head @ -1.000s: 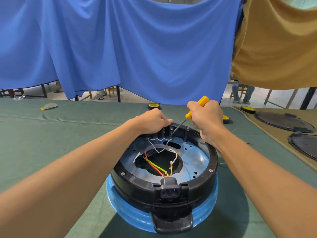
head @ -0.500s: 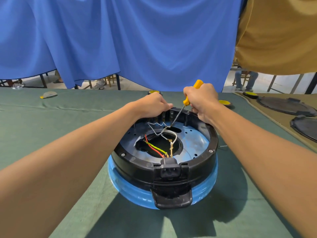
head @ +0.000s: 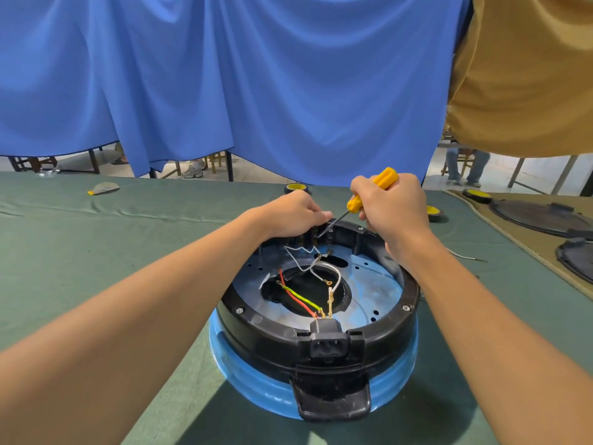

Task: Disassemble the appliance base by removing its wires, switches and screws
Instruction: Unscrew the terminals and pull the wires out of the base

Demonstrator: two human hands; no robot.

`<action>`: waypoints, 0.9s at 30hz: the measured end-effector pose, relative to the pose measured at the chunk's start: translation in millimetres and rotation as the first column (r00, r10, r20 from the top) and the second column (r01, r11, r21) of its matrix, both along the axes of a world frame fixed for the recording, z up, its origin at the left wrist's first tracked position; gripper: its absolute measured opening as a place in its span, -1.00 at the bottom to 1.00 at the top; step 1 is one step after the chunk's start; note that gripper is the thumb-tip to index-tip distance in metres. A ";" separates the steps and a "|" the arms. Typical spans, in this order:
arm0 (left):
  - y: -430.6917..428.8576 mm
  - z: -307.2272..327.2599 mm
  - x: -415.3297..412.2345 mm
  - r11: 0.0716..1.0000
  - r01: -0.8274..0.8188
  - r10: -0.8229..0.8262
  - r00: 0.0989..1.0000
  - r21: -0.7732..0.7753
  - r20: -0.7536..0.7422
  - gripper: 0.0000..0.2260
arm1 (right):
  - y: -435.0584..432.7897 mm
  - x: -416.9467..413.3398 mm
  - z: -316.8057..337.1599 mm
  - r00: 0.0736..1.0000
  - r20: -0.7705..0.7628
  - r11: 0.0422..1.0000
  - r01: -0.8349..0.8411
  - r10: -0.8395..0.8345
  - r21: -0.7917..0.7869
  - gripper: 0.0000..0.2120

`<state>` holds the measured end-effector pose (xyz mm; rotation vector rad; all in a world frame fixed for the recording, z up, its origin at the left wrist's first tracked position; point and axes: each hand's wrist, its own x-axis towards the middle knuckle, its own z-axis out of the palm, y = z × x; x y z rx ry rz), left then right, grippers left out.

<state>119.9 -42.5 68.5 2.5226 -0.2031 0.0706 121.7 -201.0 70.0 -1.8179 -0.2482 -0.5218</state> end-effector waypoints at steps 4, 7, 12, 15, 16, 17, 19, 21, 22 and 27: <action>1.4 2.4 -1.3 1.000 -0.011 0.011 1.000 -0.018 -0.015 -0.64 | -0.5 -1.4 -0.7 0.998 0.055 0.997 0.014 -0.010 -0.073 -0.60; 4.6 4.5 -2.7 0.999 -0.018 0.016 0.999 -0.047 -0.044 -0.65 | -1.1 -2.5 -2.3 0.997 0.075 0.993 0.018 -0.009 -0.115 -0.59; 17.1 17.3 -4.7 0.992 0.010 -0.031 0.987 -0.129 -0.157 -0.77 | -0.9 -4.9 -2.4 0.996 0.089 0.989 0.009 0.004 -0.147 -0.63; 22.2 22.0 -4.5 0.997 0.038 -0.049 0.984 -0.070 -0.174 -0.76 | -0.3 -4.5 -2.7 0.996 0.091 0.988 0.012 0.002 -0.155 -0.64; 23.8 21.3 -4.2 0.996 0.050 -0.061 0.984 -0.069 -0.169 -0.76 | -0.3 -4.5 -2.8 0.996 0.094 0.988 0.012 0.002 -0.155 -0.64; 26.0 18.8 -3.8 0.995 0.059 -0.072 0.984 -0.086 -0.162 -0.75 | -0.5 -4.9 -2.9 0.995 0.097 0.988 0.011 0.004 -0.156 -0.64; 30.8 10.6 -4.2 0.985 0.075 -0.096 0.986 -0.153 -0.134 -0.75 | -0.7 -5.6 -3.1 0.994 0.109 0.986 0.008 0.010 -0.166 -0.64; 35.9 1.7 -2.6 0.966 0.102 -0.130 0.986 -0.236 -0.103 -0.75 | -0.5 -5.9 -2.9 0.992 0.128 0.984 0.016 0.007 -0.178 -0.65; 37.8 -1.9 -1.5 0.955 0.117 -0.147 0.985 -0.272 -0.092 -0.76 | -0.4 -5.8 -2.8 0.991 0.134 0.983 0.017 0.008 -0.183 -0.65; 46.3 -10.7 6.4 0.922 0.165 -0.204 0.976 -0.350 -0.078 -0.78 | 0.2 -5.7 -2.6 0.992 0.120 0.982 -0.018 0.042 -0.190 -0.62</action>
